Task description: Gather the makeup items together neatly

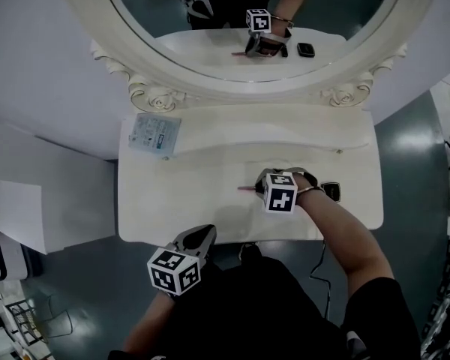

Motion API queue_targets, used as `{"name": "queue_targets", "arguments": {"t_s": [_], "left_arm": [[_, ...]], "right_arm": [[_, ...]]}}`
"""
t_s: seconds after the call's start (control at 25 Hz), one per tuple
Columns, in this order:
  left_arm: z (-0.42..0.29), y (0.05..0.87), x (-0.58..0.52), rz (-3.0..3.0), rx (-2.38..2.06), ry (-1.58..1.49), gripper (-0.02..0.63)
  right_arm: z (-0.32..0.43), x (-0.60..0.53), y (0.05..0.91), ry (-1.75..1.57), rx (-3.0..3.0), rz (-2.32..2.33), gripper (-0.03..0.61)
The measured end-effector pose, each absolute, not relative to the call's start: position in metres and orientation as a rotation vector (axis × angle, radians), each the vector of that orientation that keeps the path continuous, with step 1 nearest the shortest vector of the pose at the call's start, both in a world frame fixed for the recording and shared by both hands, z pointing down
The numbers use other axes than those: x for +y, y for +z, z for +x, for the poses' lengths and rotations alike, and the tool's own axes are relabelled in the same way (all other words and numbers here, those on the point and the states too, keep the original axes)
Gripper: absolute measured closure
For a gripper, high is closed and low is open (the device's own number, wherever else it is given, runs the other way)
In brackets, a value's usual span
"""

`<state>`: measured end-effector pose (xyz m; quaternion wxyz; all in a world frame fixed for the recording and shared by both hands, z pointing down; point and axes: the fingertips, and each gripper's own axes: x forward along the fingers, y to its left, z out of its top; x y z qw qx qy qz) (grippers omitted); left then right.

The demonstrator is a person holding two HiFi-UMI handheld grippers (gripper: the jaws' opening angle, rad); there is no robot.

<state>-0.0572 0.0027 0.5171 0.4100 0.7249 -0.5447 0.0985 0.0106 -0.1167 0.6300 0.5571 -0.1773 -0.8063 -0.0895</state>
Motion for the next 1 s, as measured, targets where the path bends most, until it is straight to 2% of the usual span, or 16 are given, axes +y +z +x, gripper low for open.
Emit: {"name": "queue_targets", "arguments": {"t_s": [0.24,0.68,1.0], "left_arm": [[-0.065,0.513,-0.013,1.933,-1.270,0.298,0.604],[-0.071,0.514,-0.009,2.123,-0.954,0.407,0.605],[-0.075,0.522,0.007,2.171,-0.835,0.445,0.605]], "right_arm": [[0.007,-0.122,0.621,-0.118,-1.950,-0.133,0.508],[0.020,-0.095,0.598,0.491,-2.017,0.839,0.508],[0.033,-0.096,0.610,0.627,-1.909,1.050,0.509]]}}
